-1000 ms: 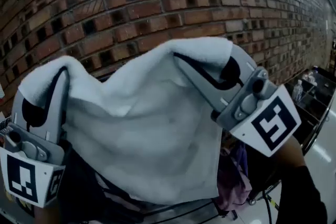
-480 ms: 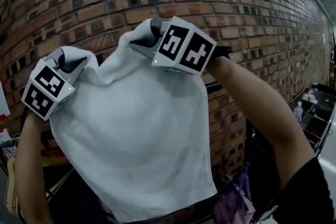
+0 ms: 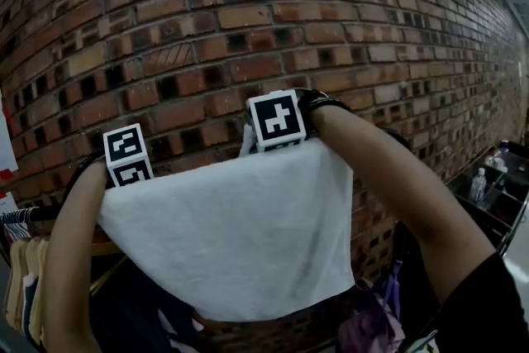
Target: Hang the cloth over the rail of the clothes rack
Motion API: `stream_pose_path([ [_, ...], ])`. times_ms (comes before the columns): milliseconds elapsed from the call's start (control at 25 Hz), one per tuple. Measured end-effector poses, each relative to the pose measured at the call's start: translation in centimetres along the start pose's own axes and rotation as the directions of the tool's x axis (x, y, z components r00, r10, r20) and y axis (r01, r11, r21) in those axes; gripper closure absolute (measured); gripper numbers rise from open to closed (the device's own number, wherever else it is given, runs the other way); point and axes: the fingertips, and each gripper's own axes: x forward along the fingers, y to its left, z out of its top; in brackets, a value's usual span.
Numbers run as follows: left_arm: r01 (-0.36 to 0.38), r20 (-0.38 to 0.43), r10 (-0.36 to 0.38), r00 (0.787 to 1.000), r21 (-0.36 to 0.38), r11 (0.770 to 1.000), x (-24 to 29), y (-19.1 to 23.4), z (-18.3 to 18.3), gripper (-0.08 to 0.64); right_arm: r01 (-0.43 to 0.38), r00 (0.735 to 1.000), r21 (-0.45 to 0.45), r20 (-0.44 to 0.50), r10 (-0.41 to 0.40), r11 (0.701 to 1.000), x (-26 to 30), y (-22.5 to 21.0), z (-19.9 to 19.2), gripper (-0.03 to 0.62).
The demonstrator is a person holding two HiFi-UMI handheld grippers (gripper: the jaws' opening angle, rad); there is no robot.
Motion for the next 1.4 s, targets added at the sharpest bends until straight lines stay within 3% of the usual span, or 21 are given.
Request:
stream_pose_path([
  [80, 0.081, -0.062, -0.084, 0.995, -0.058, 0.995, 0.7, -1.0, -1.5, 0.541, -0.09, 0.993, 0.035, -0.072, 0.092, 0.995, 0.7, 1.4, -1.7, 0.58],
  [160, 0.082, -0.064, -0.086, 0.994, -0.062, 0.995, 0.6, -1.1, -1.5, 0.541, -0.155, 0.985, 0.082, -0.069, 0.161, 0.985, 1.0, 2.4, -2.1, 0.58],
  [280, 0.034, -0.005, -0.034, 0.999, -0.074, 0.997, 0.1, -0.2, -0.7, 0.524, -0.214, 0.977, 0.215, 0.056, 0.207, 0.953, 0.3, 2.9, -1.3, 0.577],
  [440, 0.023, 0.111, -0.009, 0.994, -0.132, 0.991, -0.8, 0.7, 0.3, 0.357, -0.27, 0.957, 0.327, 0.191, 0.217, 0.906, -0.8, 2.3, -0.3, 0.504],
  [640, 0.034, 0.219, 0.002, 0.976, -0.159, 0.987, -1.7, 1.1, 1.1, 0.325, -0.314, 0.908, 0.402, 0.391, 0.149, 0.86, -3.2, 0.5, 1.8, 0.427],
  [720, 0.032, 0.273, 0.013, 0.962, -0.159, 0.987, -2.3, 1.2, 1.6, 0.325, -0.308, 0.901, 0.406, 0.414, 0.127, 0.86, -3.6, 0.0, 2.2, 0.425],
  [840, -0.01, 0.338, 0.054, 0.94, -0.132, 0.991, -3.3, 1.8, 2.3, 0.325, -0.247, 0.918, 0.378, 0.385, 0.091, 0.892, -3.5, -0.4, 1.8, 0.424],
  [960, -0.102, 0.435, 0.13, 0.891, -0.086, 0.991, -5.3, 2.7, 3.9, 0.325, -0.164, 0.898, 0.347, 0.44, -0.005, 0.923, -5.2, -1.8, 2.9, 0.425],
  [1000, -0.159, 0.484, 0.173, 0.858, -0.069, 0.985, -6.6, 3.1, 4.7, 0.327, -0.12, 0.884, 0.34, 0.464, -0.055, 0.933, -6.1, -2.6, 3.3, 0.424],
  [1040, -0.233, 0.538, 0.226, 0.812, -0.055, 0.971, -8.3, 3.6, 5.6, 0.327, -0.064, 0.863, 0.341, 0.491, -0.119, 0.938, -7.2, -3.6, 3.8, 0.425],
  [1080, -0.321, 0.595, 0.284, 0.752, -0.045, 0.946, -10.3, 4.0, 6.6, 0.327, 0.007, 0.836, 0.344, 0.514, -0.194, 0.939, -8.6, -4.6, 4.3, 0.425],
  [1120, -0.419, 0.65, 0.343, 0.678, -0.042, 0.907, -12.5, 4.2, 7.5, 0.327, 0.087, 0.803, 0.346, 0.532, -0.271, 0.934, -10.1, -5.5, 4.7, 0.425],
  [1160, -0.521, 0.703, 0.399, 0.588, -0.047, 0.852, -14.8, 4.1, 8.5, 0.327, 0.166, 0.766, 0.343, 0.546, -0.34, 0.925, -11.7, -6.1, 5.2, 0.425],
  [1200, -0.618, 0.754, 0.445, 0.484, -0.065, 0.783, -17.4, 3.6, 9.5, 0.327, 0.235, 0.729, 0.338, 0.559, -0.396, 0.911, -13.2, -6.4, 5.7, 0.425],
  [1280, -0.754, 0.839, 0.483, 0.252, -0.143, 0.641, -22.7, 1.3, 11.4, 0.332, 0.356, 0.644, 0.344, 0.584, -0.495, 0.869, -16.6, -6.9, 6.7, 0.43],
  [1320, -0.789, 0.868, 0.477, 0.138, -0.195, 0.583, -25.3, -0.4, 12.4, 0.345, 0.416, 0.587, 0.364, 0.592, -0.551, 0.834, -18.5, -7.1, 7.1, 0.44],
  [1400, -0.823, 0.892, 0.447, -0.069, -0.304, 0.48, -29.7, -4.5, 13.7, 0.426, 0.516, 0.435, 0.442, 0.604, -0.668, 0.734, -22.9, -7.1, 7.7, 0.482],
])
